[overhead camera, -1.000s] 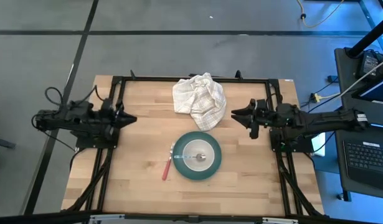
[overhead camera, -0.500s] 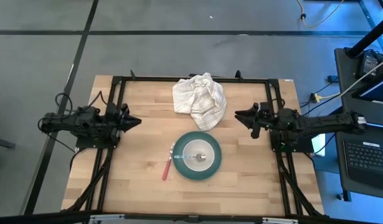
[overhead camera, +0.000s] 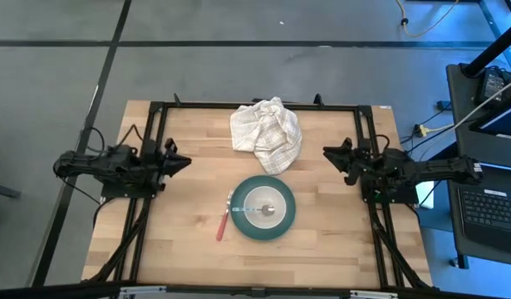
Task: Set table place
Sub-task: Return to Home Position
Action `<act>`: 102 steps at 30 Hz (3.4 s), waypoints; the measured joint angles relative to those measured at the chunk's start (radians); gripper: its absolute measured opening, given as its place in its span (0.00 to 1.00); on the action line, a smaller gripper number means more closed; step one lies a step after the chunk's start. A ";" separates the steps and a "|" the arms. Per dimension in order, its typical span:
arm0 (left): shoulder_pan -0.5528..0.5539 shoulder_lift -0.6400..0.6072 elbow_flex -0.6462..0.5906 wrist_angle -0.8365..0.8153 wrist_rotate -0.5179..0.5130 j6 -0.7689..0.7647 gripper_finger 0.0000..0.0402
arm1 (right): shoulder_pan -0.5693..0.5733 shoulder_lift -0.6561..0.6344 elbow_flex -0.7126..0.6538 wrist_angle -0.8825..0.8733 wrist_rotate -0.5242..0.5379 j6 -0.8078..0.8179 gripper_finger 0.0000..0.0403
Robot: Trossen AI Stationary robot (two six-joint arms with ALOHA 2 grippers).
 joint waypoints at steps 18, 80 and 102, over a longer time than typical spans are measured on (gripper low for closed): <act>0.001 0.000 -0.121 0.139 -0.073 -0.028 0.08 | 0.000 -0.156 -0.015 -0.234 0.044 0.017 0.32; 0.001 0.000 -0.121 0.020 -0.208 -0.124 0.08 | 0.000 -0.242 -0.084 -0.383 -0.281 0.048 0.32; 0.001 0.000 -0.121 0.020 -0.208 -0.124 0.08 | 0.000 -0.242 -0.084 -0.383 -0.280 0.048 0.32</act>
